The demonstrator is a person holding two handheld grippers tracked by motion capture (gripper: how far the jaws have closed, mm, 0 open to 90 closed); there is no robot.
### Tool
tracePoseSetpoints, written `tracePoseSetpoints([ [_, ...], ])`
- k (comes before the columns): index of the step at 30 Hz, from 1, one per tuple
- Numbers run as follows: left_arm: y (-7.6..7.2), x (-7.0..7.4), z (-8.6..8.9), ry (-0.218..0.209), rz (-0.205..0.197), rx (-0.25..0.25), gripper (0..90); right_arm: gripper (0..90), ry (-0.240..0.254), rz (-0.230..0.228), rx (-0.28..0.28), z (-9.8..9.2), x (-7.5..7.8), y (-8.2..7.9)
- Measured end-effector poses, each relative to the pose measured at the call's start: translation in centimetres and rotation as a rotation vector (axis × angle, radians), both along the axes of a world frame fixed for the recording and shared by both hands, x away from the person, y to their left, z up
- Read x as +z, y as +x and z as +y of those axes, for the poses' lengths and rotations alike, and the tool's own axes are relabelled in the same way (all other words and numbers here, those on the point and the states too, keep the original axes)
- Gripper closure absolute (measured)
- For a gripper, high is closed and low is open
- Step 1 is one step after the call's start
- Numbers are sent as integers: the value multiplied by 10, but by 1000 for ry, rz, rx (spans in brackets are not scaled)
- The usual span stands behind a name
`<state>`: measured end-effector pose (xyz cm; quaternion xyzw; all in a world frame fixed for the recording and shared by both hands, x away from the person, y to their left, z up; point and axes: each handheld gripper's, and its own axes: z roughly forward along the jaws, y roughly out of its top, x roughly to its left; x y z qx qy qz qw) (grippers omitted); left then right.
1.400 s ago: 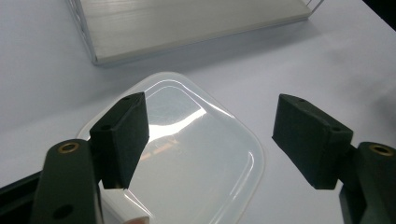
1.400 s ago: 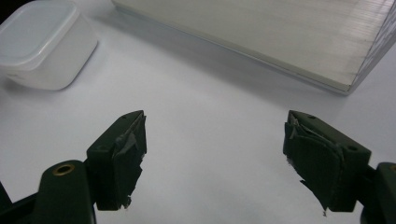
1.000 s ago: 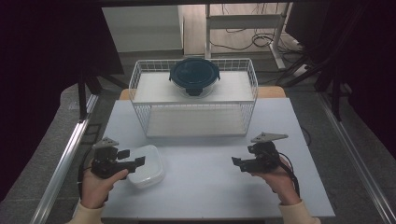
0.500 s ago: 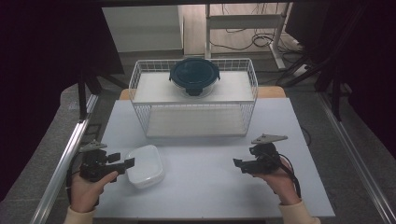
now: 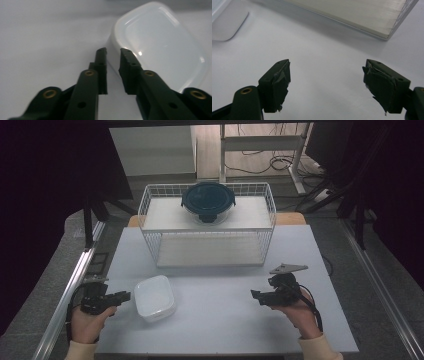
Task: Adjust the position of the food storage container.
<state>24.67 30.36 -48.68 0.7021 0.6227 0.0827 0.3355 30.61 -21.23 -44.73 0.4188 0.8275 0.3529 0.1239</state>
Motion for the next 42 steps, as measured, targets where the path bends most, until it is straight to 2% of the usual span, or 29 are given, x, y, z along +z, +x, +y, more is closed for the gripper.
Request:
tracePoseSetpoints([
  [3, 3, -8, 1, -12, 29, -5, 849, 212, -8, 3, -8, -1, -2, 1],
  [11, 10, -18, -4, -33, 59, -25, 897, 209, -12, 4, -10, -4, -4, 2],
  [12, 10, -18, -4, -33, 59, -25, 900, 209, -12, 4, -10, -4, -4, 2],
  [13, 13, -19, -4, -64, 59, -32, 900, 207, -9, 6, -5, -4, -3, 1],
  [21, 19, -23, -9, -92, 65, -51, 900, 206, -6, 1, -14, -6, -3, 1],
  [27, 26, -22, -18, -93, 61, -70, 900, 206, -1, -2, -12, -6, -1, 0],
  [33, 34, -22, -37, -85, 65, -119, 900, 206, -1, -7, -14, -7, -1, 0],
  [42, 40, -23, -53, -81, 69, -149, 900, 206, 1, -7, -16, -7, 0, -1],
])
